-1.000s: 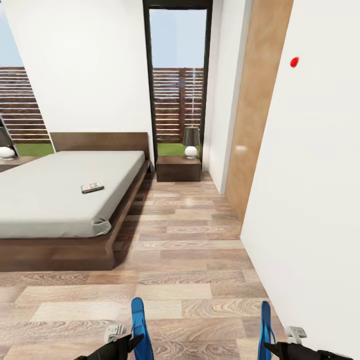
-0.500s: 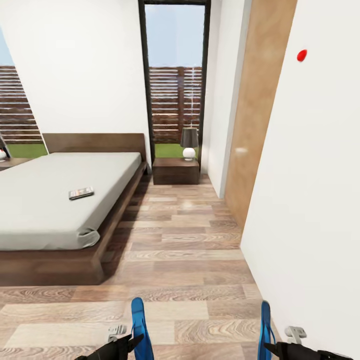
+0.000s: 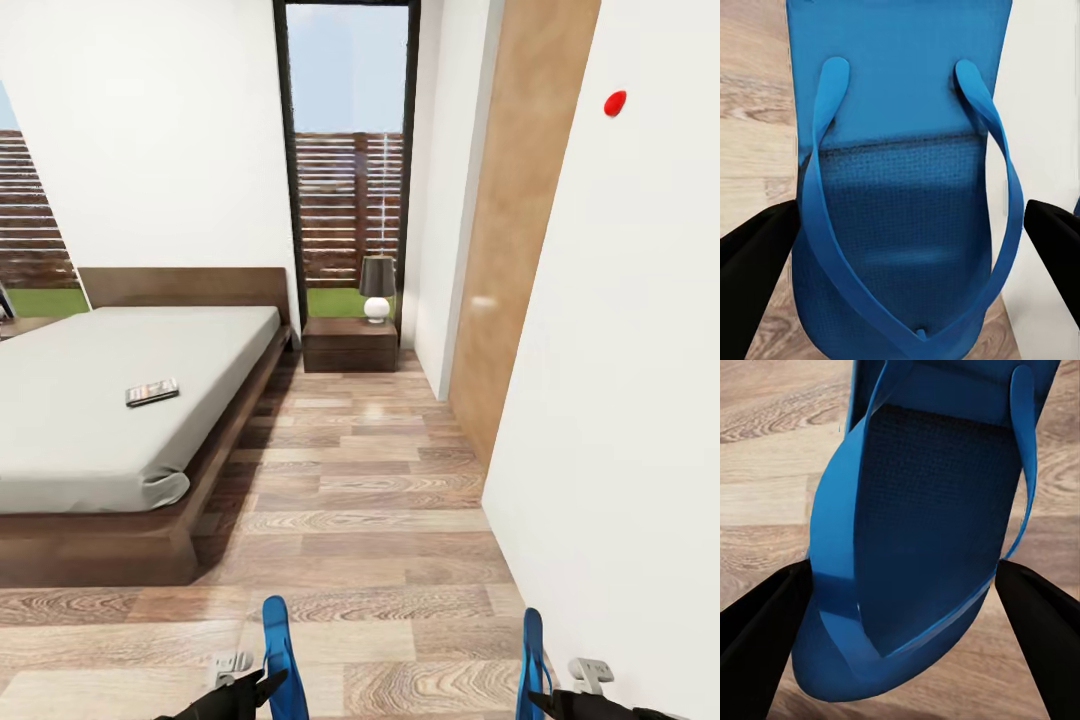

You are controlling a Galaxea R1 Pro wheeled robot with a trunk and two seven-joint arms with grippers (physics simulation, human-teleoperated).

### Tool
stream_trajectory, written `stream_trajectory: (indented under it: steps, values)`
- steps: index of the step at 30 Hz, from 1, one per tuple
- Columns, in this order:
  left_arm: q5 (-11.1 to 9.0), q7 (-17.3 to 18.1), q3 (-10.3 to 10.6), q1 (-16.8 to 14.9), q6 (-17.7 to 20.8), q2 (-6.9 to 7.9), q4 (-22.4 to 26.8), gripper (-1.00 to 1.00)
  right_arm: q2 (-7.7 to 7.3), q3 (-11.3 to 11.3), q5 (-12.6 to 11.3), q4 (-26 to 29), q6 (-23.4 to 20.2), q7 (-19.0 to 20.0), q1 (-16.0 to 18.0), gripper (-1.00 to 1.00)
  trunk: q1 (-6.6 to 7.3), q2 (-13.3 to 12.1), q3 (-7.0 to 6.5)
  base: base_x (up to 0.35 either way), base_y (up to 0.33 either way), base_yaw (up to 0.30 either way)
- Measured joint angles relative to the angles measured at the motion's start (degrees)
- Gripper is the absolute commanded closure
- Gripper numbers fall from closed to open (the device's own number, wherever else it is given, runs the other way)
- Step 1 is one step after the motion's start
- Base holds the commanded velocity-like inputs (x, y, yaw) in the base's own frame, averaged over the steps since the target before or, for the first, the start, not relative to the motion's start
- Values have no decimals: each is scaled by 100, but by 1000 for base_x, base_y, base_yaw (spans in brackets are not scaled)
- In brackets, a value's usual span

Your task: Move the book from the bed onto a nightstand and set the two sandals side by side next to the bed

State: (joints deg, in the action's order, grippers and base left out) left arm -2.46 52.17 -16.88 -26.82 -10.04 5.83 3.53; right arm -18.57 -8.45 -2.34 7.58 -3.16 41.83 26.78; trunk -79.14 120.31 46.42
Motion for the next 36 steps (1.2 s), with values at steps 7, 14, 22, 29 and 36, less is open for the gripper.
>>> stream_trajectory:
  steps: [7,14,22,29,36]
  values:
    - [-10,37,-6,-3,-38,4,-81,100,3,-4,8,-17,53,8,0,100,0,0,0,0,0,0]
    - [-12,37,-14,-3,-30,4,-82,100,4,-4,11,-17,53,11,0,100,0,0,0,0,0,0]
    - [-15,25,-24,-3,-30,4,-83,100,4,-4,11,-15,53,9,0,100,0,0,0,0,0,0]
    - [-16,15,-20,-3,-23,4,-83,100,4,-2,11,-12,53,9,0,100,0,0,0,0,0,0]
    - [-17,16,-21,-4,-22,4,-82,100,3,-3,11,-13,53,5,0,100,153,-279,-125,0,0,0]
